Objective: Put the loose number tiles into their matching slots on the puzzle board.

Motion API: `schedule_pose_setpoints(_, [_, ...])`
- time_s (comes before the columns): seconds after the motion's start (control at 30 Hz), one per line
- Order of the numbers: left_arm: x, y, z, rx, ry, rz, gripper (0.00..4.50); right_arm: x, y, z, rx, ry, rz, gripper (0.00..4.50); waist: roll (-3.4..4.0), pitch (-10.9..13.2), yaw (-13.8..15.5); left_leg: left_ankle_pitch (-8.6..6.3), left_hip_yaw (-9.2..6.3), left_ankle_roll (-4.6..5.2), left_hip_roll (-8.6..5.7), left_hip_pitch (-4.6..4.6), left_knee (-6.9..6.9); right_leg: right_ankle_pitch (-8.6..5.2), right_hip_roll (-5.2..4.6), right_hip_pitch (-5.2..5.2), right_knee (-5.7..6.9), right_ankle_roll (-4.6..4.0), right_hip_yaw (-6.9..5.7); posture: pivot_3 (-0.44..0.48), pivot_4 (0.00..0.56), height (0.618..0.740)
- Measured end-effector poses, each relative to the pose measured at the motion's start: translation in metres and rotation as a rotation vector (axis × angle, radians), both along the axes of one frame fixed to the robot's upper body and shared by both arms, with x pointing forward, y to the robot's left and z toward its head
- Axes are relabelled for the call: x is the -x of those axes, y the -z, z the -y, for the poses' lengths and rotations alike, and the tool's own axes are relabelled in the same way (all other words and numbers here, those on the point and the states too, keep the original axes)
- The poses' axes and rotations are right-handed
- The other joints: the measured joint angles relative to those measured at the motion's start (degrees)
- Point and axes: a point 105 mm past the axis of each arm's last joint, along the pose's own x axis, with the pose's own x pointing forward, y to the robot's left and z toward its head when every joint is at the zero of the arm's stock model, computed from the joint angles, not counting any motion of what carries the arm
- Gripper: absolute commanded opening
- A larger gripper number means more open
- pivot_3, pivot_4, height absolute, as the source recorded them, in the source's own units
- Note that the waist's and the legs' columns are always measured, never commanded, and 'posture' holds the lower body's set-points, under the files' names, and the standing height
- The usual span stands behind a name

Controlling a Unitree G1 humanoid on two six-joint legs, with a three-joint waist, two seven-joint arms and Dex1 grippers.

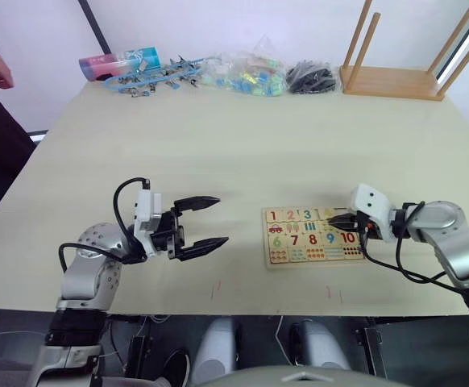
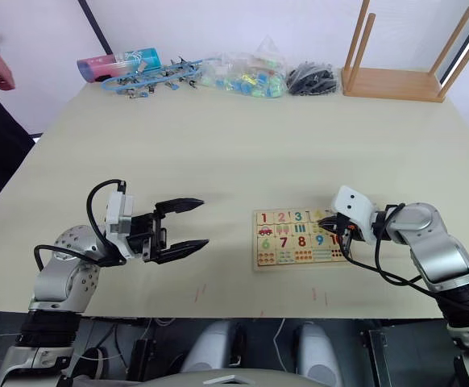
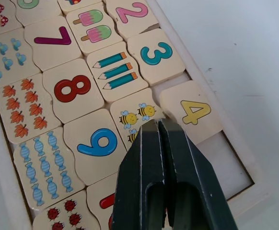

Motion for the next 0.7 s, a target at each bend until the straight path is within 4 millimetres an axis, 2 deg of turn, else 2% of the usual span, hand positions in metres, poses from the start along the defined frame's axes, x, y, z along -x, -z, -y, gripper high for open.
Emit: schedule_pose_setpoints(0.7, [0.0003, -0.0001, 0.0002, -0.001, 0.004, 0.001, 4.50, -0.0017, -0.0001, 0.0007, -0.009, 0.010, 0.007, 0.05, 0.00, 0.00, -0.01, 0.00, 0.01, 0.00, 0.00, 0.00, 0.00, 0.00, 0.00, 0.00, 0.00, 0.00, 0.00, 0.000, 0.150, 0.737])
